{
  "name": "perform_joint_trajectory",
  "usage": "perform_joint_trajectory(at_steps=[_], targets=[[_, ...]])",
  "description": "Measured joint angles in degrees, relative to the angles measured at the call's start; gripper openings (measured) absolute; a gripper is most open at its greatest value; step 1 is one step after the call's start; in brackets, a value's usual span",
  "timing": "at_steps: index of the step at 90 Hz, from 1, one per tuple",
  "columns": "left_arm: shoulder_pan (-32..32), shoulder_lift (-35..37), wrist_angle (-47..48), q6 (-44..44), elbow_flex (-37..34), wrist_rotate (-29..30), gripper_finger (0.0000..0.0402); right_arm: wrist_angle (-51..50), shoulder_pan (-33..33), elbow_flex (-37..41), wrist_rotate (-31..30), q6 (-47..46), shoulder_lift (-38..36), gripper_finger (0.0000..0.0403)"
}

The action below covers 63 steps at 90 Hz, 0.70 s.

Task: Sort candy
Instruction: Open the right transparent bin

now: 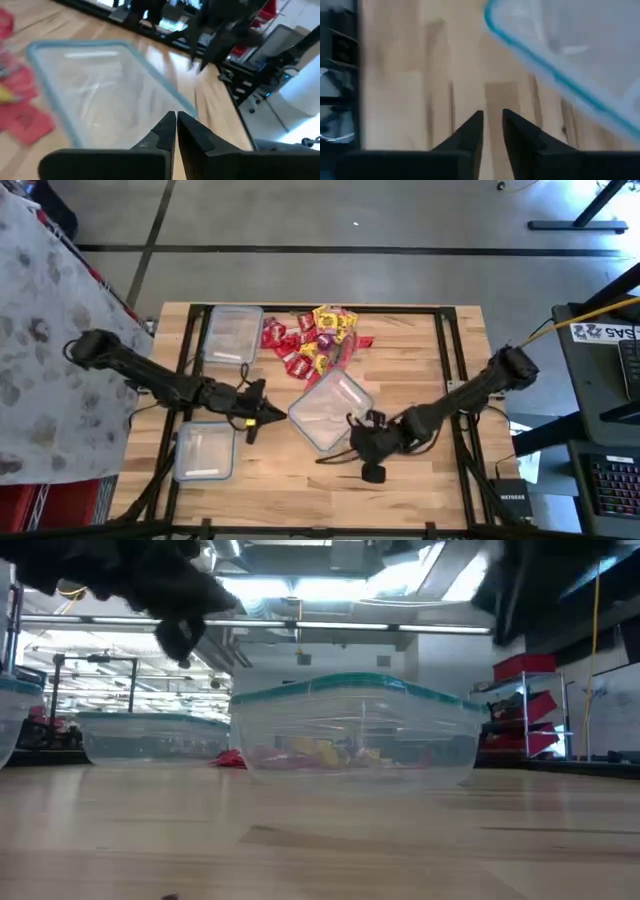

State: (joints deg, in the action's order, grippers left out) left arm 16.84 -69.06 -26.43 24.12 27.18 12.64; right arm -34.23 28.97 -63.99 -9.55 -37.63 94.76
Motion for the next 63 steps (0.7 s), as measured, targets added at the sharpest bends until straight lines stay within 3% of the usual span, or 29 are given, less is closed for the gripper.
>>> perform_joint_trajectory(at_steps=[18,32,41,52,63], targets=[[-1.7,-13.8,3.7,-8.9,13.7,1.7,0.0000,26.4,-2.0,10.5,0.1,-1.5,3.9,0.0114],[-4.3,-22.0,8.6,-12.1,22.0,1.8,0.0000,44.1,-5.5,10.4,-4.0,1.3,7.5,0.0112],[-5.8,-24.7,10.2,-12.4,25.1,1.7,0.0000,43.6,-5.6,8.7,-4.8,3.3,7.8,0.0111],[-7.2,-25.2,12.3,-12.2,26.2,1.7,0.0000,38.7,-1.4,8.1,-5.3,2.8,5.2,0.0111],[-7.9,-25.1,14.1,-11.3,26.2,2.4,0.0000,30.2,4.7,9.0,-16.9,-3.3,4.9,0.0111]])
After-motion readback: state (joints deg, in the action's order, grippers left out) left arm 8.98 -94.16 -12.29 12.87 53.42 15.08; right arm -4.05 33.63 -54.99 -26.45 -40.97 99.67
